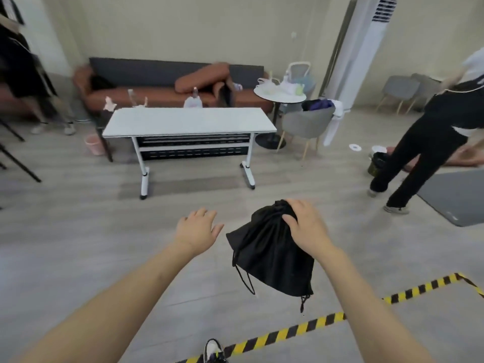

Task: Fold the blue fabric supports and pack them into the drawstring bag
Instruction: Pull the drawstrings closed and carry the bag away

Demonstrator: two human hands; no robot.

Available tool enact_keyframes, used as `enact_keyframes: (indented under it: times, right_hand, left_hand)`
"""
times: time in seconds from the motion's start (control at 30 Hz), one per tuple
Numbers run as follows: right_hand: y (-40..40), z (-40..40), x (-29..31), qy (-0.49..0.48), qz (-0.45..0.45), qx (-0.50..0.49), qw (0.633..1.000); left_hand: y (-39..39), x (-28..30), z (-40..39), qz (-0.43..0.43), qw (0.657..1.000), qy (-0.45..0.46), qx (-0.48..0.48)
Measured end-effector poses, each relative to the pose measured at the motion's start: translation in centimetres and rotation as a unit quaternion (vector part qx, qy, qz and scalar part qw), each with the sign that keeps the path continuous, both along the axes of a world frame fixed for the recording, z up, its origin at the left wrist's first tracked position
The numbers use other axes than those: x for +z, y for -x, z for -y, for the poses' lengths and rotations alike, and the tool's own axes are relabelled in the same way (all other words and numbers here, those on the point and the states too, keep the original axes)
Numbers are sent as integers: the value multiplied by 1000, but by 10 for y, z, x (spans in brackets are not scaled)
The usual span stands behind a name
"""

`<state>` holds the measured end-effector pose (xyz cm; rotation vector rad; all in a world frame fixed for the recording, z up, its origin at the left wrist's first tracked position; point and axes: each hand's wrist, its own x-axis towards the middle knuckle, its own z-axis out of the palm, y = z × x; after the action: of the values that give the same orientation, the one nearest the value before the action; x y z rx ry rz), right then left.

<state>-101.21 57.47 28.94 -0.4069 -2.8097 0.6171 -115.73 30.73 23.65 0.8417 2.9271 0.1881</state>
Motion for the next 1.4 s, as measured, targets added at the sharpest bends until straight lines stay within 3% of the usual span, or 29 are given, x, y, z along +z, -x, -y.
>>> enact_keyframes:
  times: [0.4, 1.03, 1.4]
  right_hand:
    - [281, -52, 38, 4, -38, 58, 998]
    - [737, -174, 59, 33, -69, 175, 982]
    - [1000, -234, 115, 10, -184, 176, 967]
  left_hand:
    - [256, 42, -50, -35, 998, -29, 35]
    - [664, 54, -157, -79, 990, 7, 121]
    - [907, 76, -208, -117, 986, -4, 122]
